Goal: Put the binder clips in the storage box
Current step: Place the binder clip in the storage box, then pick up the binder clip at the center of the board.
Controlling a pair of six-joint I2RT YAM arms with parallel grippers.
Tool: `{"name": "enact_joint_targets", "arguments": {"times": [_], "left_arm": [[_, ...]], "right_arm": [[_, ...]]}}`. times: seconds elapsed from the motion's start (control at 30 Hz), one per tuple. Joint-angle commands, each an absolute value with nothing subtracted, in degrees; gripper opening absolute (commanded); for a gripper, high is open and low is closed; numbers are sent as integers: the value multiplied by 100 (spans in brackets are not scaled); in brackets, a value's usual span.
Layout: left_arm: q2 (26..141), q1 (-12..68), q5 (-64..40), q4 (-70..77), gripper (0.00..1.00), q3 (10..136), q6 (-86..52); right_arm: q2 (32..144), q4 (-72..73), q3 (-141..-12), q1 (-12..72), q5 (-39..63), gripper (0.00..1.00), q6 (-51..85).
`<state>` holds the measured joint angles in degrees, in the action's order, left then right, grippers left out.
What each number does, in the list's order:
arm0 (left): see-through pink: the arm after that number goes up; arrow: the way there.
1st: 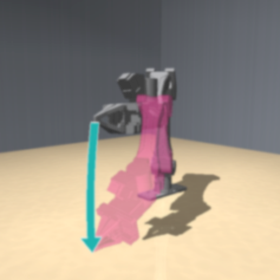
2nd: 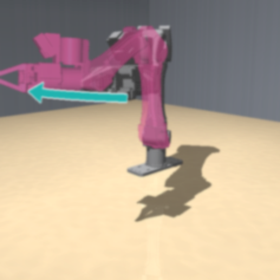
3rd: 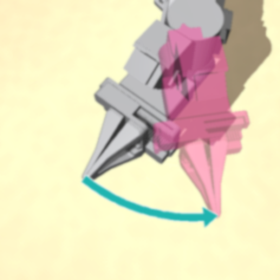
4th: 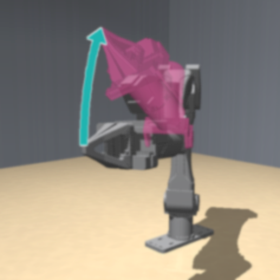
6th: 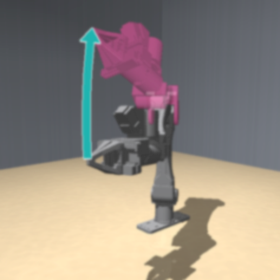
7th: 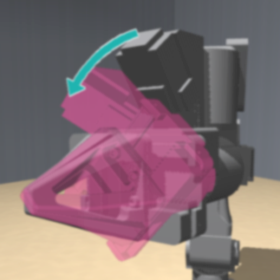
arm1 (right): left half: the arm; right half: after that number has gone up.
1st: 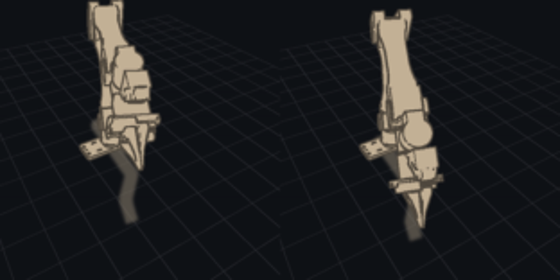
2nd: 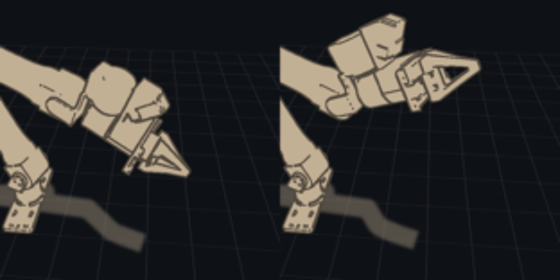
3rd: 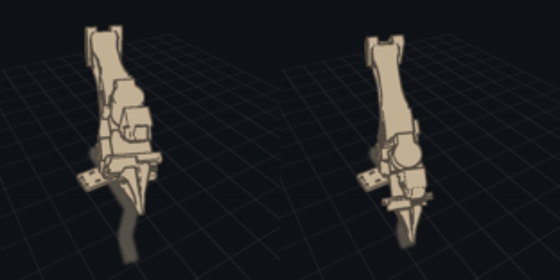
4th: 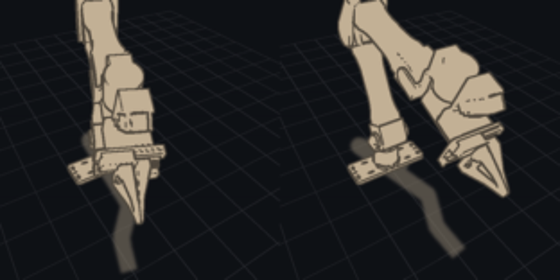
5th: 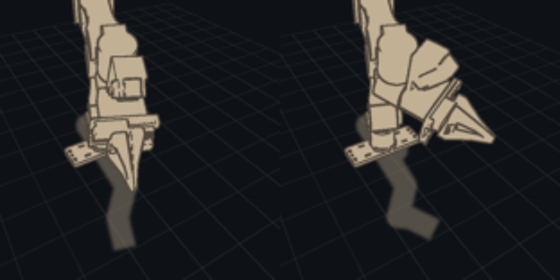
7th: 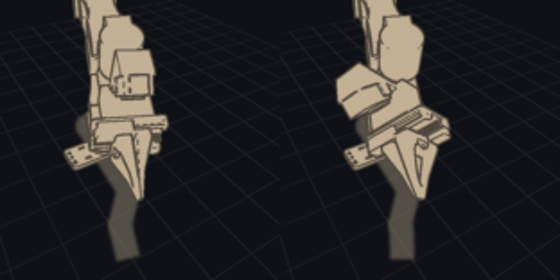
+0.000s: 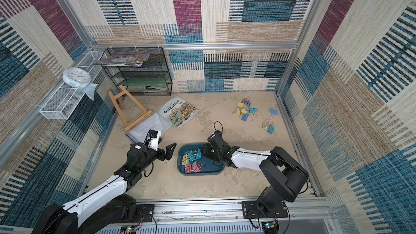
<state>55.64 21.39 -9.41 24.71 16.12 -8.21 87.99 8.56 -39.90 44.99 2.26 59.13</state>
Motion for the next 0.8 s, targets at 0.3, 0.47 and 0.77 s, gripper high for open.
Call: {"name": "enact_joint_targets", "arguments": {"times": [0.3,0.47,0.77], "left_arm": [[5573,2132,-1002,2527,99,1684,-795],[5572,2133,-1011,2522,99,1678,-800],[5532,2132,-977,2479,99,1676,-783]], "right_arm": [[7296,-1075,-4563,4493,-1422,65,5119],[6443,-1526,-4786,4138,-2597,68,4327],[6890,-1389,-5517,1637,-1170,68,2719]]}}
